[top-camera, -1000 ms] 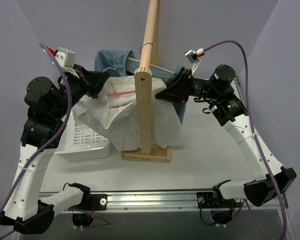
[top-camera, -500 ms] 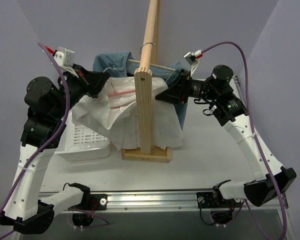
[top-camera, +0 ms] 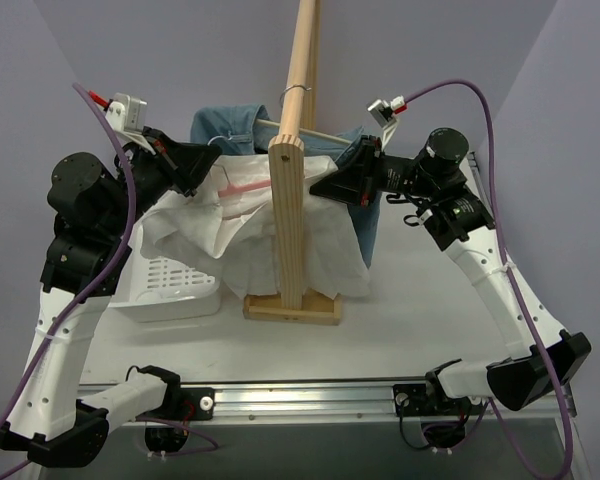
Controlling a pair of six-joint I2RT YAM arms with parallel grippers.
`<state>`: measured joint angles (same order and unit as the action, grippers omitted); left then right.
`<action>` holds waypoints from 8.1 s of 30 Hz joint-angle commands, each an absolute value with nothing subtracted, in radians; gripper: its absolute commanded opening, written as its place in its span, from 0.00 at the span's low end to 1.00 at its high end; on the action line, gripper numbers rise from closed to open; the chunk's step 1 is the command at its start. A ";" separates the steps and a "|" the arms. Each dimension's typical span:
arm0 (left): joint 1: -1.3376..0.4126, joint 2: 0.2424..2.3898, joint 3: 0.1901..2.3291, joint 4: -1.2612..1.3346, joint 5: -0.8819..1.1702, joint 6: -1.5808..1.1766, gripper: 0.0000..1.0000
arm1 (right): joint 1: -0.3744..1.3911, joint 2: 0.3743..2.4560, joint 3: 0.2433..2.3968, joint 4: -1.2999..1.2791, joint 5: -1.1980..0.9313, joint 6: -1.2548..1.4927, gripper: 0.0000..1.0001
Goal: Remove the skirt from the hanger
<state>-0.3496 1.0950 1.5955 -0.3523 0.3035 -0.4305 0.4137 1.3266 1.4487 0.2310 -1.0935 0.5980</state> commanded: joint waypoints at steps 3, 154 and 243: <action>-0.353 1.098 1.620 -0.224 0.390 -0.479 0.26 | 0.437 1.312 1.485 0.318 -1.112 0.627 0.00; -0.318 1.134 1.657 -0.305 0.509 -0.414 0.02 | 0.339 0.939 1.229 -0.393 -0.330 0.411 0.00; -0.318 1.103 1.612 -0.290 0.497 -0.407 0.94 | 0.482 1.184 1.485 0.030 -0.792 0.442 0.00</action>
<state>-0.3126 1.1481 1.6192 -0.3710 0.5385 -0.4061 0.4793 1.2289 1.4986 -0.1005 -0.8452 0.3798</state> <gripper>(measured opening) 0.940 0.038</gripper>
